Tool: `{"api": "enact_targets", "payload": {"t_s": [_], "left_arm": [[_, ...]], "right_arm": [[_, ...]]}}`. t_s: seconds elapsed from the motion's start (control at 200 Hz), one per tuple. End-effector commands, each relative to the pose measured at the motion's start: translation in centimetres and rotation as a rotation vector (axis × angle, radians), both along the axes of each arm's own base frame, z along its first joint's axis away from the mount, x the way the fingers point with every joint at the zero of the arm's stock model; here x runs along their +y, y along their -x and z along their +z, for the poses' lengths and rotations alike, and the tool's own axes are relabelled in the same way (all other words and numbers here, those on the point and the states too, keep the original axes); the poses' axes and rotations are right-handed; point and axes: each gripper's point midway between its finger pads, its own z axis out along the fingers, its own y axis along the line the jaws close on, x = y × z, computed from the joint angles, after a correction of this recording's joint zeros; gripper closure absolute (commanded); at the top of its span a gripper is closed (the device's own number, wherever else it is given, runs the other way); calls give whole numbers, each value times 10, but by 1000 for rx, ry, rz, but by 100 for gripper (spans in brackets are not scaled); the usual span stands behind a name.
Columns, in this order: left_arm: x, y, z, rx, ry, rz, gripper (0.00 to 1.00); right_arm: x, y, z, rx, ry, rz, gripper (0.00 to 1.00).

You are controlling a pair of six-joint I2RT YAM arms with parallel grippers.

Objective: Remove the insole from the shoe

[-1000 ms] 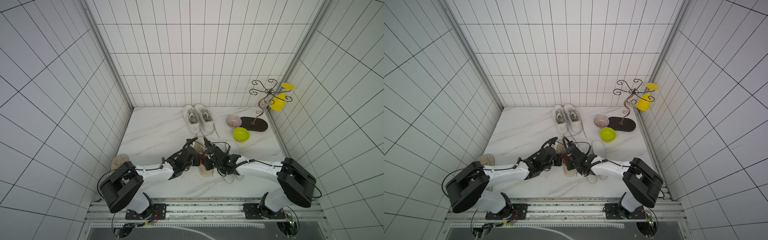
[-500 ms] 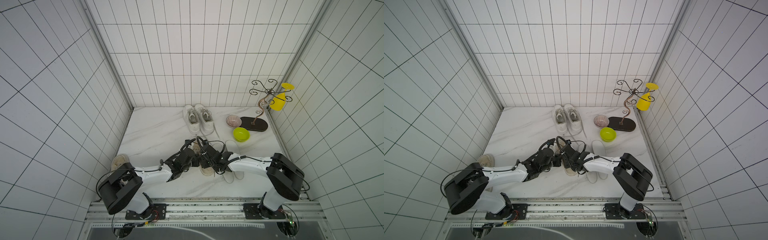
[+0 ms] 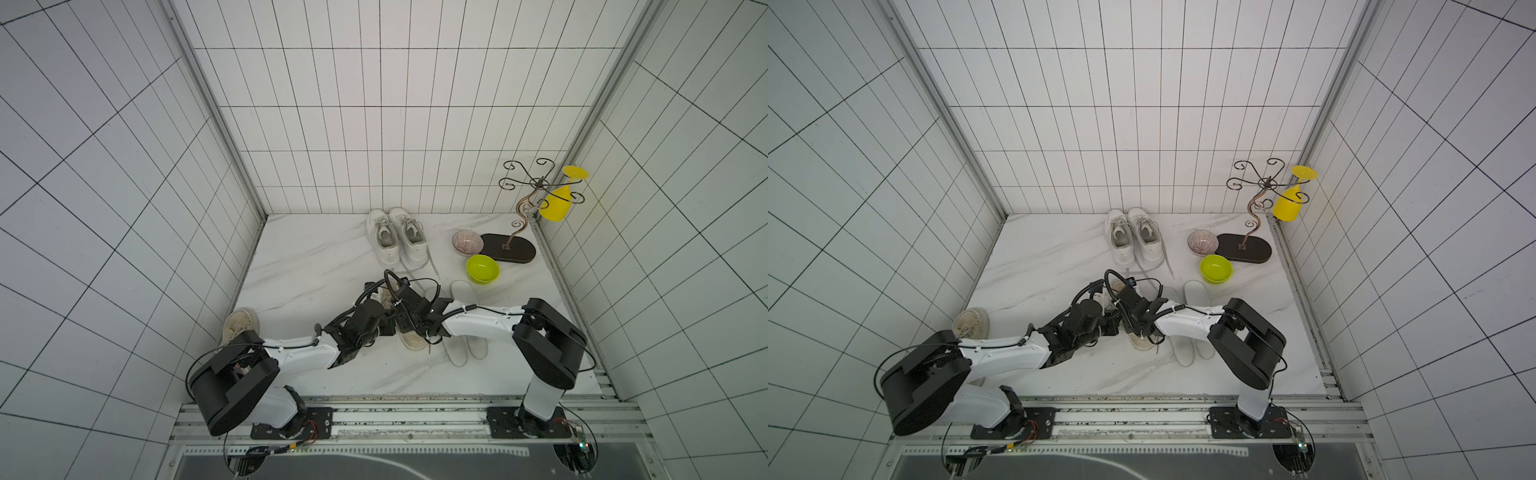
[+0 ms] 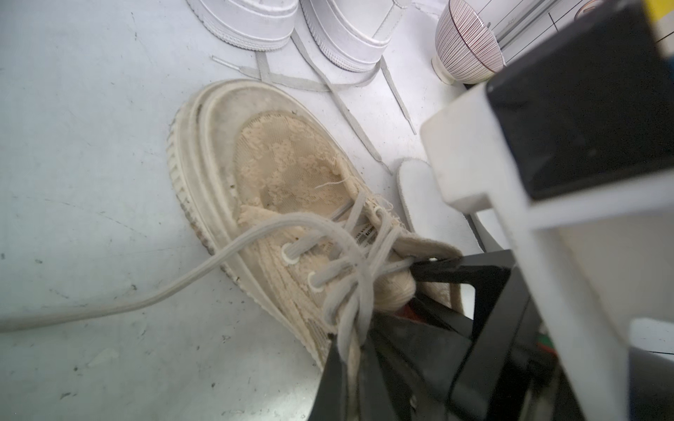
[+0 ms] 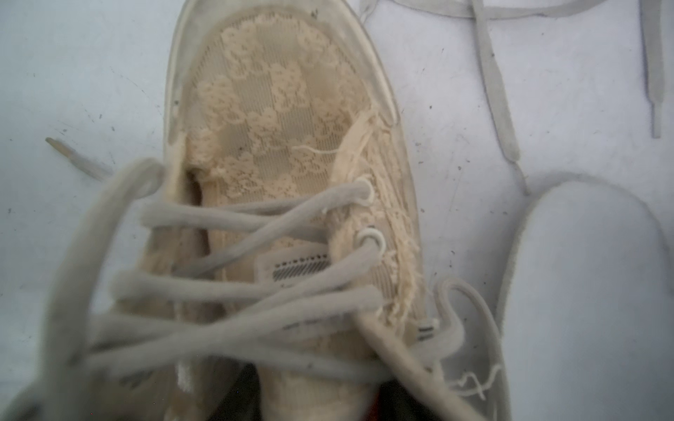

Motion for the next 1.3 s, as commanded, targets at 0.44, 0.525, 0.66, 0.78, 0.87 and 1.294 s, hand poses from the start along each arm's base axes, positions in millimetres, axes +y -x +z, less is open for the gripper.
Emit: {"api": "enact_targets", "payload": {"t_s": [0.44, 0.525, 0.66, 0.78, 0.87, 1.294], "left_arm": [[19, -6, 9, -25, -36, 93, 100], [23, -7, 5, -13, -54, 106, 100], [26, -10, 0, 2, -67, 123, 100], [32, -12, -5, 17, -88, 146, 100], [39, -15, -9, 30, -112, 170, 100], [66, -23, -29, 91, -177, 224, 100]], "right_arm": [[-15, 9, 28, -37, -124, 26, 100], [-8, 12, 42, -59, -188, 59, 100], [3, 19, 61, -83, -295, 111, 100], [7, 25, 72, -104, -361, 149, 100], [12, 31, 81, -119, -404, 197, 100], [23, 64, 137, -252, -673, 383, 100]]}}
